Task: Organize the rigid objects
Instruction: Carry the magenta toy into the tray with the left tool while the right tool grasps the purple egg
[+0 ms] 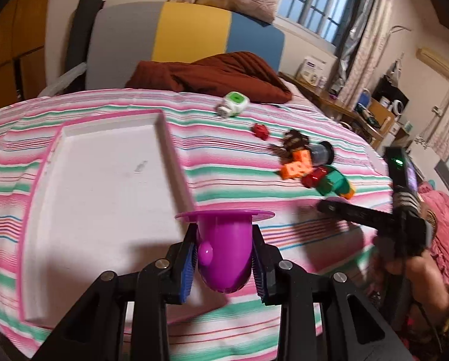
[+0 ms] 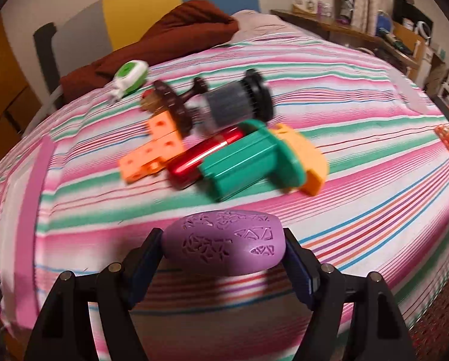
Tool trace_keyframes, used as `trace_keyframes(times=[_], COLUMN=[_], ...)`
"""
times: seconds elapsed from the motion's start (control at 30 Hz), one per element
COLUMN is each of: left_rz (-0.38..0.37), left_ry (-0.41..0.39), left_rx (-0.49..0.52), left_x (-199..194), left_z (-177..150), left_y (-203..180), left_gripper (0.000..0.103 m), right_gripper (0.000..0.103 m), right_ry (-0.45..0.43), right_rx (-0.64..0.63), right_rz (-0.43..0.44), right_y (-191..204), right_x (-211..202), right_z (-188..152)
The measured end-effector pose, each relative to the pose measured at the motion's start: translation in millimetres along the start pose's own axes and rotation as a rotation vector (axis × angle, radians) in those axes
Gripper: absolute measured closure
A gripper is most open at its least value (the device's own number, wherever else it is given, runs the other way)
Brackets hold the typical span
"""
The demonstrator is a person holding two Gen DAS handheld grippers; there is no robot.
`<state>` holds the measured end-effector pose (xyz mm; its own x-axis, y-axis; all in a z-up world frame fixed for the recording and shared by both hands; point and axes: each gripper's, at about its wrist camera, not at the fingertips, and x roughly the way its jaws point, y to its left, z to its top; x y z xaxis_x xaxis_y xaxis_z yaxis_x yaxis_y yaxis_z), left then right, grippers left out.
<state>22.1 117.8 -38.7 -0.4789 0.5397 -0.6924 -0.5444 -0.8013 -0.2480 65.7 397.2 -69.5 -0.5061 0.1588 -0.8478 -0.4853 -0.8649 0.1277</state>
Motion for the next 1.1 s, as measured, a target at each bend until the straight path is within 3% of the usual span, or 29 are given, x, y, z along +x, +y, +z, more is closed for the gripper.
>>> trace_keyframes(times=[0.27,0.53,0.9,1.1], left_rz=[0.100,0.167,0.263,0.304], left_ry=[-0.002,0.036,0.112,0.112], left_rx=[-0.081,-0.197,-0.284,-0.300], left_x=[2.5,20.5,68.5,85.0], left_z=[26.3,54.0,86.7,104.2], left_y=[54.0,109.8,156.7,171.4], left_gripper=[0.070,0.070,0.070,0.070], right_gripper=[0.026,0.026,0.026,0.026], right_ry=[0.037,0.026,-0.005,-0.024], right_rx=[0.010,-0.049,-0.113,-0.118], right_rz=[0.110,0.147,0.210,0.235], right_y=[18.8,48.5,77.6,84.2], right_x=[-9.3,-13.9,-28.2,-30.8], right_z=[-8.1,-9.6,-6.2,-0.1])
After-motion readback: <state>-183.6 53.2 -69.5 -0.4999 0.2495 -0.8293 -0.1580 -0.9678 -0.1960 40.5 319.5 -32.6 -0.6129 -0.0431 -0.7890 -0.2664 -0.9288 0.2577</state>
